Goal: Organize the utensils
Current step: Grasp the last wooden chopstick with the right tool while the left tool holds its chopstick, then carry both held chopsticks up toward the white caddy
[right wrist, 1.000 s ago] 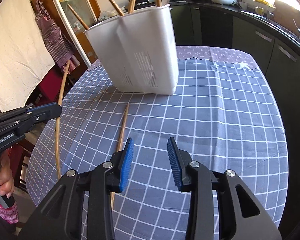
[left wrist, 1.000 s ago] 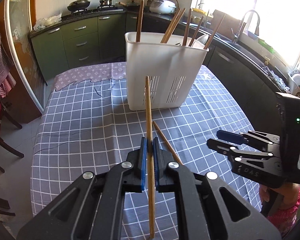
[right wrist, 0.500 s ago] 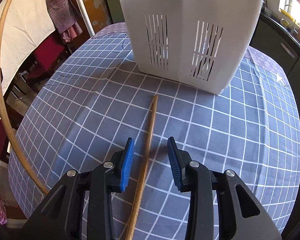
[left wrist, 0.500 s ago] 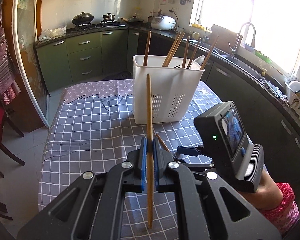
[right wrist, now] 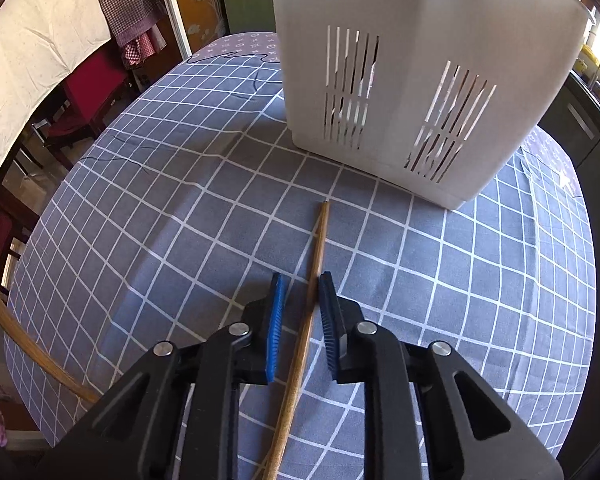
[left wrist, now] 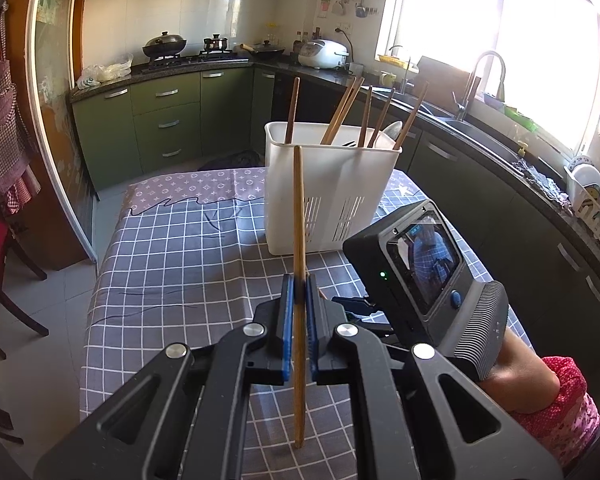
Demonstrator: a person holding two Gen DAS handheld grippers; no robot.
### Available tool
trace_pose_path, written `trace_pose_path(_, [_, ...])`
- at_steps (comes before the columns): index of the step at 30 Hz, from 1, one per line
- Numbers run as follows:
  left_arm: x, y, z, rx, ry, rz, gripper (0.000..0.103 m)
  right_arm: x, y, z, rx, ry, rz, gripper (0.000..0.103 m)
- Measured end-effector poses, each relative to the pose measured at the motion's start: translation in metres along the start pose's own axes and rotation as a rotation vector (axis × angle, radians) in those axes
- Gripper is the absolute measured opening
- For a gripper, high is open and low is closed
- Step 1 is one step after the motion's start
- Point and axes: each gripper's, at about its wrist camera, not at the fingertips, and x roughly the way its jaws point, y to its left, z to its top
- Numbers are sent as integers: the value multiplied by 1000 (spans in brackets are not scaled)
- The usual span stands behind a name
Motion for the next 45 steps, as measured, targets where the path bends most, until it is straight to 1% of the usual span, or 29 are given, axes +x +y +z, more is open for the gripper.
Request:
trace_pose_path(2, [-1, 0, 0, 1, -1, 1, 6, -1, -1, -1, 11, -2, 9, 8])
trace_pose_path(6, [-1, 1, -1, 2, -1, -1, 6, -2, -5, -1, 31, -6, 21, 6])
trace_pose_path(9, [-3, 0, -1, 4, 0, -1, 6, -16, -9, -4, 44, -45, 43, 6])
trace_pose_path(12, [-4, 0, -1, 5, 1, -3, 6, -46, -17, -9, 59, -120, 56, 6])
trace_pose_path(17, [-5, -2, 0, 10, -1, -6, 6, -109, -32, -24, 96, -282, 65, 6])
trace_pose_path(22, [-8, -1, -2, 18, -11, -5, 6, -161, -44, -54, 133, -433, 39, 6])
trace_pose_path(28, [-15, -3, -5, 32, -28, 1, 6, -200, -49, -98, 157, -560, 4, 6])
trace_pose_path(31, [-20, -6, -8, 45, -43, 5, 6, -212, -48, -114, 160, -586, -10, 6])
trace_pose_path(34, [-27, -8, -12, 48, -58, -3, 6, -223, -47, -125, 161, -594, -13, 6])
trace_pose_path(45, [-38, -11, -16, 61, -82, 1, 6, -221, -42, -124, 158, -588, -3, 6])
